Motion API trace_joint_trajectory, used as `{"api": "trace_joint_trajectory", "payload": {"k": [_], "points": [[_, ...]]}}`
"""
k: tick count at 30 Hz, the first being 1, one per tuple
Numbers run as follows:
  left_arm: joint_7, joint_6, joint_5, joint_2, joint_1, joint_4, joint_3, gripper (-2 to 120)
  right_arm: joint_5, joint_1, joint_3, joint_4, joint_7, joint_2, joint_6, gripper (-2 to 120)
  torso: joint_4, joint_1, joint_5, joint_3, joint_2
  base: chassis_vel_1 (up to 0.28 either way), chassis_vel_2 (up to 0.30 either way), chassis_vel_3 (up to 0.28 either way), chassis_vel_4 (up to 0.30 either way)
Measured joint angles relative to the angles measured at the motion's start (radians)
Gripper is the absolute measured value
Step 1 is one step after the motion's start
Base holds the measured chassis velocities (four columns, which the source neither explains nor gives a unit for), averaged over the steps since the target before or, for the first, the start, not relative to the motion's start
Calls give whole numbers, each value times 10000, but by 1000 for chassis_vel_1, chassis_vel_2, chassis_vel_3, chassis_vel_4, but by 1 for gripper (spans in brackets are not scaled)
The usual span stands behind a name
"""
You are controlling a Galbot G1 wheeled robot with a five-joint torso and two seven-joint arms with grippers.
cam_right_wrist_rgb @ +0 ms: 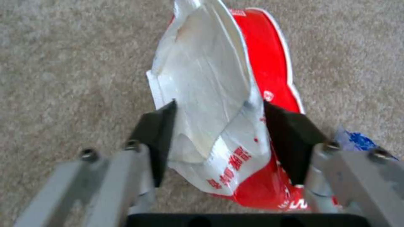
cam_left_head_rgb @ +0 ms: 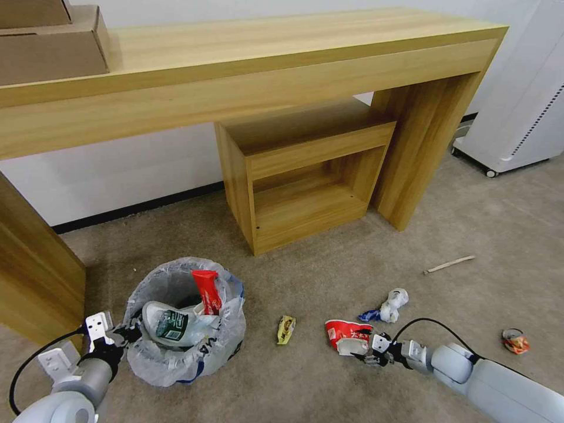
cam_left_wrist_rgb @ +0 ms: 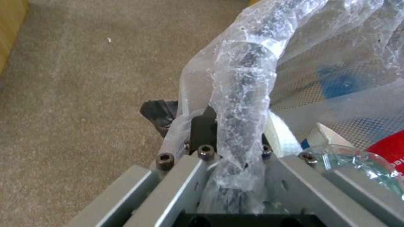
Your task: Pick up the trash bin and place the garbage on the floor into it.
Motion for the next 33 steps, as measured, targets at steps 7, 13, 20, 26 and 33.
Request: {"api": "trace_joint_trajectory", "payload": {"k": [7,13,20,26,33], "points": [[0,-1,-3,20,-57,87,32,1,0,-28,21,-262,55,187,196,26,0,0,-2,0,0,0,0,0,0],[-2,-1,-2,30,-87,140,52,1,85,-108,121,-346,129,294,359,2,1,0,0,-1,1,0,0,0,0],[-3,-1,5,44,-95,178,73,1,503,-584,658,99,298,220,439,0,0,0,3,0,0,0,0,0,0],[-2,-2,-14,87,-87,185,58,1,1339,-1066,1519,1403,435,-174,501,0,-1,0,2,0,0,0,0,0,0],[-3,6,-136,193,-5,32,-16,1,2970,-1157,2835,4532,566,-944,480,0,-3,0,0,1,0,0,0,0,0]]}}
